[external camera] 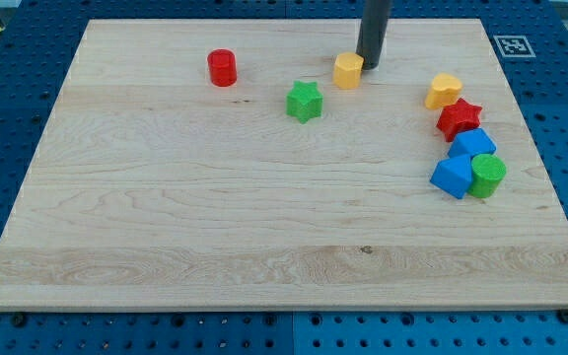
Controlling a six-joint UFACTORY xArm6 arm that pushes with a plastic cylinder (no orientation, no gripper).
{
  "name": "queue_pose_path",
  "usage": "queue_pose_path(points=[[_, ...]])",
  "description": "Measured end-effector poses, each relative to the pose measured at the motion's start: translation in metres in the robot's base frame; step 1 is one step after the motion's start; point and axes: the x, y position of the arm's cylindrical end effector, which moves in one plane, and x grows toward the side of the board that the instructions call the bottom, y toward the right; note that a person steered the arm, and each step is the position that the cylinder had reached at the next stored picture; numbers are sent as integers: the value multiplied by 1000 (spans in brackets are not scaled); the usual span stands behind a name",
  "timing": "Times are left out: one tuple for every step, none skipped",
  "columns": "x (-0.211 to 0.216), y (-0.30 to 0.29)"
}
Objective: Slide the yellow heart left a bit
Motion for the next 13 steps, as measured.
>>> queue_pose_path(points=[[-1,-6],[-15,42],[-16,103],[2,150],[40,176],[57,177],[57,164],[58,133],[58,114],[58,108],[58,106],[58,106],[62,104]])
